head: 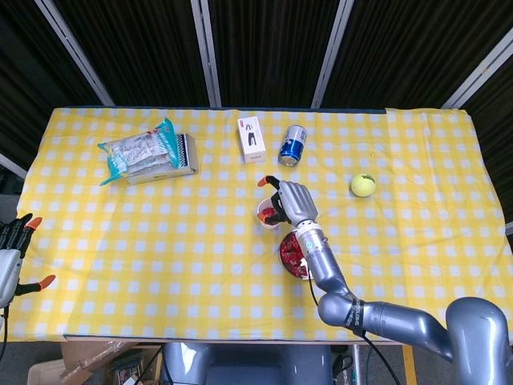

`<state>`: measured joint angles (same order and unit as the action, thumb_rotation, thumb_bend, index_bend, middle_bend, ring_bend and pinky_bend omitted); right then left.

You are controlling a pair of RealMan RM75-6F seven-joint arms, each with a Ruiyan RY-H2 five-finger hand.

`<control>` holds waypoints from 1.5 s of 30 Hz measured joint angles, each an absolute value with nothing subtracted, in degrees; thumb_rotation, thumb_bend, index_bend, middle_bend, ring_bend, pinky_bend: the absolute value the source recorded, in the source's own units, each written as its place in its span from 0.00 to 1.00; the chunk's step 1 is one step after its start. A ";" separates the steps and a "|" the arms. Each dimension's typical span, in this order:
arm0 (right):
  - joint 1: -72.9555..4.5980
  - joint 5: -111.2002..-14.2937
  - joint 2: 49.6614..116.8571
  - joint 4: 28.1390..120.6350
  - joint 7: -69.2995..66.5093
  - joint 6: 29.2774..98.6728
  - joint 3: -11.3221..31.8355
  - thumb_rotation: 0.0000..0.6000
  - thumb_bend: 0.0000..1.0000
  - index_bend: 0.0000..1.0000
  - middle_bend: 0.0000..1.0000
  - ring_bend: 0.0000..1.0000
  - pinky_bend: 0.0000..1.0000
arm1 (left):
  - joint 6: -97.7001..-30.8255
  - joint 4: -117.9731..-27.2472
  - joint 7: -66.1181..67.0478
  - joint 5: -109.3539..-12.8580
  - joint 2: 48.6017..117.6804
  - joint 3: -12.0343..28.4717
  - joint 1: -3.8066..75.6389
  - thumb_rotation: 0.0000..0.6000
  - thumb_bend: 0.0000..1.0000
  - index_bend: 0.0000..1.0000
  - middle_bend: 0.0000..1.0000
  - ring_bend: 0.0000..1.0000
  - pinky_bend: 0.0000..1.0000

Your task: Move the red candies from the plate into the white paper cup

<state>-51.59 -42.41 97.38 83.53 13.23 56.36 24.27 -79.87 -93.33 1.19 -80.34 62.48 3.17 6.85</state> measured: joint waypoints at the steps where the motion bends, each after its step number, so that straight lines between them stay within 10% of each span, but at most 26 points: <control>1: -51.10 -43.37 96.29 85.27 14.03 57.44 23.78 1.00 0.26 0.33 0.87 0.83 0.95 | -79.99 -93.33 1.17 -80.40 62.49 3.18 6.83 1.00 0.06 0.00 0.00 0.00 0.00; 25: -34.14 -56.62 76.10 110.97 31.36 73.86 2.34 1.00 0.26 0.22 0.86 0.82 0.95 | -82.92 -92.74 2.61 -82.61 63.74 3.04 6.17 1.00 0.06 0.00 0.00 0.00 0.00; 45: -32.82 -55.79 85.68 105.02 28.97 69.66 3.18 1.00 0.26 0.22 0.86 0.82 0.95 | -82.70 -92.40 2.80 -82.26 64.08 3.14 6.20 1.00 0.06 0.00 0.00 0.00 0.00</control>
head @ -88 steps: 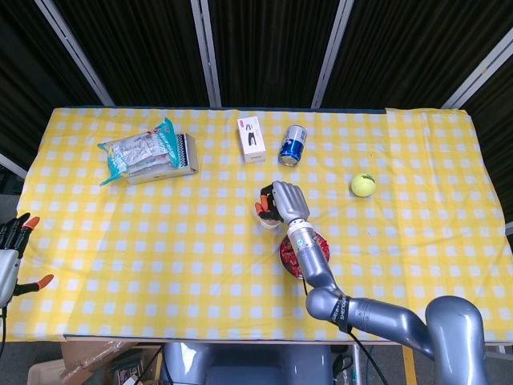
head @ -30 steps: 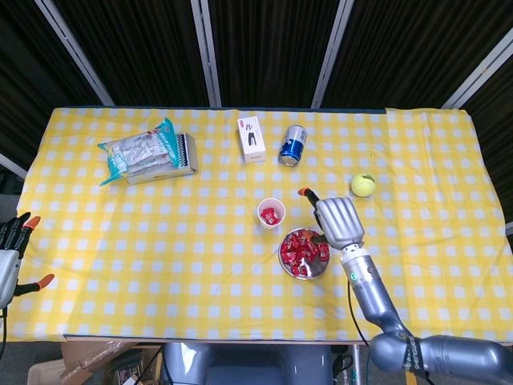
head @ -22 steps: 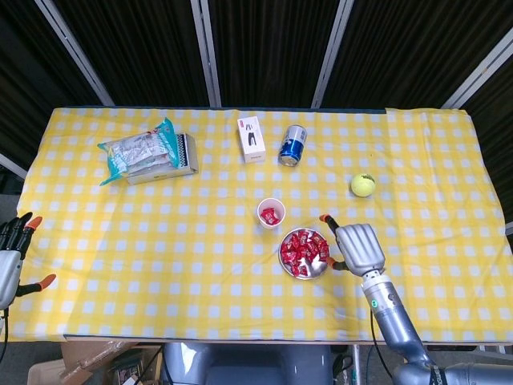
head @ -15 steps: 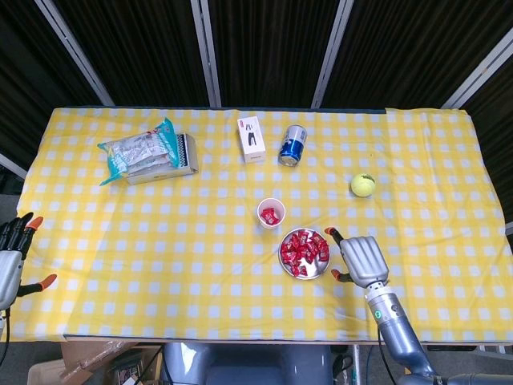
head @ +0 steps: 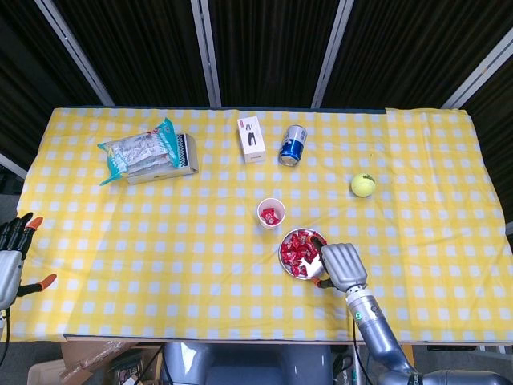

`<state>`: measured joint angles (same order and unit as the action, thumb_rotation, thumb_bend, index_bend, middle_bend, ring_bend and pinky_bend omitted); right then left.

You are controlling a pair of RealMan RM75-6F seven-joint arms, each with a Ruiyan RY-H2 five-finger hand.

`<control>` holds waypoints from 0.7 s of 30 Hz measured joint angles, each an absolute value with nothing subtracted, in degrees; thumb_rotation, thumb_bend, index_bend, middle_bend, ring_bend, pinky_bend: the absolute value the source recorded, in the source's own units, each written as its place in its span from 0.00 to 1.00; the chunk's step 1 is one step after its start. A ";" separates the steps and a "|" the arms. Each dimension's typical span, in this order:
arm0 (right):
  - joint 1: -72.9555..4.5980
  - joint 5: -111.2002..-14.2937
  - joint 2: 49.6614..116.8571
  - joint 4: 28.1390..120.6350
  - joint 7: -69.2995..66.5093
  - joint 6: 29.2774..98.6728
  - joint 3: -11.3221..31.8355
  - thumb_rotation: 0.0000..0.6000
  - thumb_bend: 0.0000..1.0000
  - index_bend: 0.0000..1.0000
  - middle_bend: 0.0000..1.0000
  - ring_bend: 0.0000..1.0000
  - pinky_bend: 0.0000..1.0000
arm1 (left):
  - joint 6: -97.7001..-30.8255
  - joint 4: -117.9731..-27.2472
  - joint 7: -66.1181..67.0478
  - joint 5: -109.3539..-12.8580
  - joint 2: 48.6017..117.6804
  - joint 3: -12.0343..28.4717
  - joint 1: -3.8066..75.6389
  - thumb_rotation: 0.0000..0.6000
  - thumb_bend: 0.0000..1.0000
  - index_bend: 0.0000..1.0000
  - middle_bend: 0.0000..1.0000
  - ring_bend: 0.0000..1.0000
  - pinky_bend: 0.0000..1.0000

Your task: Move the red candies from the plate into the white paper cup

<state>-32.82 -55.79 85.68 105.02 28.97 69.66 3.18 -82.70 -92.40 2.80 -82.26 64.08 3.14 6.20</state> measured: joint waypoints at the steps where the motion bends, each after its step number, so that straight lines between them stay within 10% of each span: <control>1: -33.02 -55.27 86.10 104.69 29.18 69.22 3.43 1.00 0.26 0.22 0.86 0.82 0.95 | -82.61 -92.44 2.70 -82.19 63.97 3.13 6.20 1.00 0.06 0.00 0.00 0.00 0.00; 21: -35.08 -50.95 90.64 98.58 29.33 64.06 5.93 1.00 0.26 0.20 0.86 0.82 0.95 | -81.32 -92.69 2.20 -81.35 63.45 3.08 6.42 1.00 0.06 0.00 0.00 0.00 0.00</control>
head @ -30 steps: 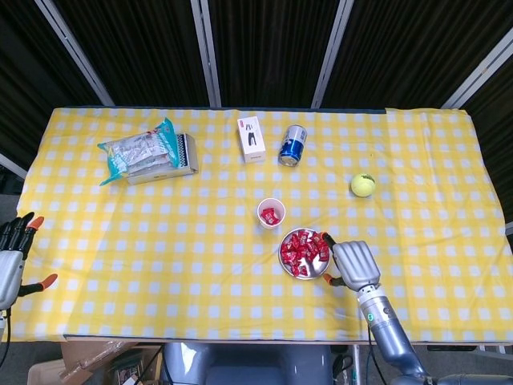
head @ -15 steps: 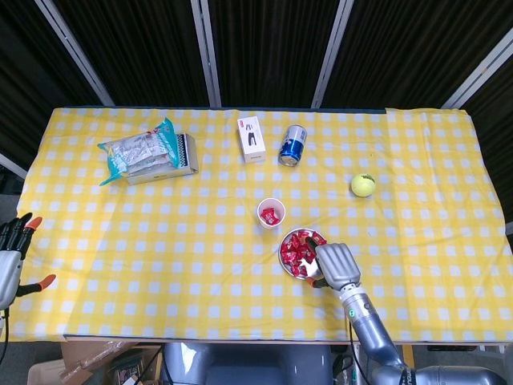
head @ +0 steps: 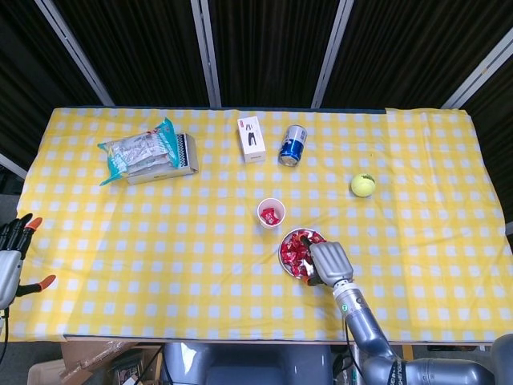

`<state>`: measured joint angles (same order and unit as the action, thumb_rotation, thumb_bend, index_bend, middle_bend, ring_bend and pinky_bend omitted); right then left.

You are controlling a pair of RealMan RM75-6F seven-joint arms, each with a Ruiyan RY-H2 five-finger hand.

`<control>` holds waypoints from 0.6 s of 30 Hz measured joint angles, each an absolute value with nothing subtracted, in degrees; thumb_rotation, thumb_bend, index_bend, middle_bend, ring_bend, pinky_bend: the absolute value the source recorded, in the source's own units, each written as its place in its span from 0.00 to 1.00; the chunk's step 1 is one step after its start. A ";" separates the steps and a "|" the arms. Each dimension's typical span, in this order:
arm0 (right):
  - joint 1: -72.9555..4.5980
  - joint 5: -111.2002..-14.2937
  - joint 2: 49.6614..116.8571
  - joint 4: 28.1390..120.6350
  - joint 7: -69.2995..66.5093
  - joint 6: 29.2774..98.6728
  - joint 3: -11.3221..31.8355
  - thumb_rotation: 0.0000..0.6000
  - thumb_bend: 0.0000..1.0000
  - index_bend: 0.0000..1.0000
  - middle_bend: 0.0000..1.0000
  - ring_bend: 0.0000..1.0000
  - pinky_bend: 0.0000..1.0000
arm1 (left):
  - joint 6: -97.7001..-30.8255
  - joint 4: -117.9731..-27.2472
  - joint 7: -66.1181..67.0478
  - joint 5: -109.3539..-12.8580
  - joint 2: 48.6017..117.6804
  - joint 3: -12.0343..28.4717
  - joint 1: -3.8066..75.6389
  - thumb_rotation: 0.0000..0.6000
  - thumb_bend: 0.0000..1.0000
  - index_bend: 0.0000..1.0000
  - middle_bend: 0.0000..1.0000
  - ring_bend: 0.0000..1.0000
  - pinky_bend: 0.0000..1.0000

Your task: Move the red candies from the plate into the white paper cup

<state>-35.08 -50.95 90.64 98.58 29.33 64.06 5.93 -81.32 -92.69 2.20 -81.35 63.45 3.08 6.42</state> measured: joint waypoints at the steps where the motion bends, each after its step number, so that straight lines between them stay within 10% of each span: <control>1: -35.16 -50.67 90.80 98.22 29.32 63.87 6.05 1.00 0.26 0.20 0.86 0.82 0.95 | -81.28 -92.72 2.19 -81.33 63.41 3.08 6.44 1.00 0.06 0.00 0.00 0.00 0.00; 18: -36.63 -48.04 93.10 94.06 28.25 60.72 7.81 1.00 0.26 0.20 0.87 0.82 0.95 | -80.69 -93.06 2.55 -80.76 63.30 3.13 6.63 1.00 0.06 0.00 0.00 0.00 0.00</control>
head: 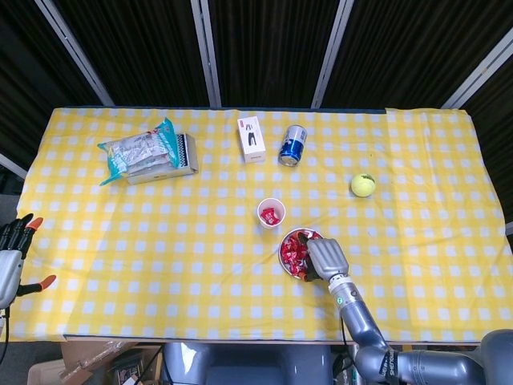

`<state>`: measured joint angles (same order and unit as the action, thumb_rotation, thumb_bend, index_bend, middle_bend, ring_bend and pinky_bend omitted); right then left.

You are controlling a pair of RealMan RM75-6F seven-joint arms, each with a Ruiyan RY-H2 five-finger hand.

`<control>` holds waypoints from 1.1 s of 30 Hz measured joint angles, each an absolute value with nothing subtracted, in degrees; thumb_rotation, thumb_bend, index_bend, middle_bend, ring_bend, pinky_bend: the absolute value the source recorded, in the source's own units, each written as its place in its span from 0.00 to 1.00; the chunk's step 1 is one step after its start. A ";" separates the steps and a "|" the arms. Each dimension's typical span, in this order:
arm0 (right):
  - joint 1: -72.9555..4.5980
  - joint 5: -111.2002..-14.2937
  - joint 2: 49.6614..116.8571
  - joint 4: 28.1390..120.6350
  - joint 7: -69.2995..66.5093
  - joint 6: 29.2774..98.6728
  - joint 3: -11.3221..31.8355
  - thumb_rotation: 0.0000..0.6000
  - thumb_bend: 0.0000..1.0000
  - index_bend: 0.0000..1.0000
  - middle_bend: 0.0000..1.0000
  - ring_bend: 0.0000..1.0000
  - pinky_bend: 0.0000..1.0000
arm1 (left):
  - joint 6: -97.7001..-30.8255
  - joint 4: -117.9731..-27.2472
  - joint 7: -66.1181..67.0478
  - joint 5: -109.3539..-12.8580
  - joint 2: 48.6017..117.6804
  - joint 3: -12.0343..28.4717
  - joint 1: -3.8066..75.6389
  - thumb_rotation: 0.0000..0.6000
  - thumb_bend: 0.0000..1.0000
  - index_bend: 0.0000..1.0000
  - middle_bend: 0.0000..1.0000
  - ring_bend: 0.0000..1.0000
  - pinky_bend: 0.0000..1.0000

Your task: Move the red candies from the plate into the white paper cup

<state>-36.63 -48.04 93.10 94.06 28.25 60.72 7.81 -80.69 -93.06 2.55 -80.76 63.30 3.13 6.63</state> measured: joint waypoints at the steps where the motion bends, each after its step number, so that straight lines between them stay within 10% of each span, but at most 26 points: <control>1: -36.71 -47.97 93.19 93.86 28.23 60.55 7.82 1.00 0.26 0.20 0.86 0.82 0.95 | -80.64 -93.07 2.56 -80.67 63.30 3.15 6.64 1.00 0.06 0.00 0.00 0.00 0.00; 7: -37.10 -47.42 93.93 92.54 27.85 59.91 8.21 1.00 0.26 0.21 0.86 0.82 0.95 | -80.47 -93.10 2.49 -80.53 63.22 3.13 6.66 1.00 0.06 0.00 0.00 0.00 0.00; 17: -37.57 -47.72 95.38 90.15 26.81 58.87 8.38 1.00 0.26 0.52 0.86 0.82 0.95 | -80.34 -93.15 2.48 -80.24 63.17 3.21 6.69 1.00 0.06 0.00 0.00 0.00 0.00; 33: -37.91 -50.24 97.79 85.97 22.99 58.86 10.59 1.00 0.51 0.71 0.87 0.83 0.95 | -80.09 -93.20 2.35 -80.03 63.08 3.26 6.79 1.00 0.06 0.00 0.00 0.00 0.00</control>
<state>-37.91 -50.24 97.79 85.97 22.99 58.86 10.59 -80.09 -93.20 2.35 -80.03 63.08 3.26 6.79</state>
